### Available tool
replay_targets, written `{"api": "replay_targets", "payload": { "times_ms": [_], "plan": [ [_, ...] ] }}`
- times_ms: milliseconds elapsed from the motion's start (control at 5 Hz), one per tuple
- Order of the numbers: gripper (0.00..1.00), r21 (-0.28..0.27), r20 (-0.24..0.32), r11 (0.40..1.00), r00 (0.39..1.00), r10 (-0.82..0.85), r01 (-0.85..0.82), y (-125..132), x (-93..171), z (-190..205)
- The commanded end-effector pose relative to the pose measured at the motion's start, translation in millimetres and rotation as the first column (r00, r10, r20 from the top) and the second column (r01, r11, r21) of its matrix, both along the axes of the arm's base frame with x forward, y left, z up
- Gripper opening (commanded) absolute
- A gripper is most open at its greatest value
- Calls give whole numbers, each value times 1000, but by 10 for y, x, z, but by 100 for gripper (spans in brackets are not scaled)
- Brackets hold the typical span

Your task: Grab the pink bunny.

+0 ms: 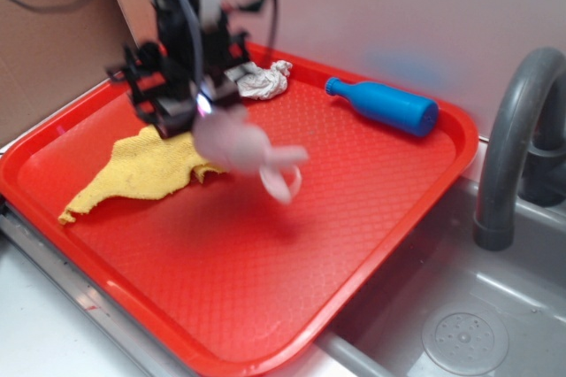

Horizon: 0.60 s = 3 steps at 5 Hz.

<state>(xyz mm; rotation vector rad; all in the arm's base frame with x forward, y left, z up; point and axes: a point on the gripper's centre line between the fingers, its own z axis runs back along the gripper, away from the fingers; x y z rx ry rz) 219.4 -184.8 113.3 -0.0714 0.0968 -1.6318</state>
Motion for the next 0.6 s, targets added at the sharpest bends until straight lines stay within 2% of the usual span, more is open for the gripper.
{"api": "replay_targets", "payload": {
  "times_ms": [0,200,400],
  "plan": [
    [0,58,102,892,891,442,-449,458,-626,821],
    [0,62,118,752,753,647,-656,504,-789,1069],
    [0,96,133,564,572,809,-820,399,-797,1200]
  ]
}}
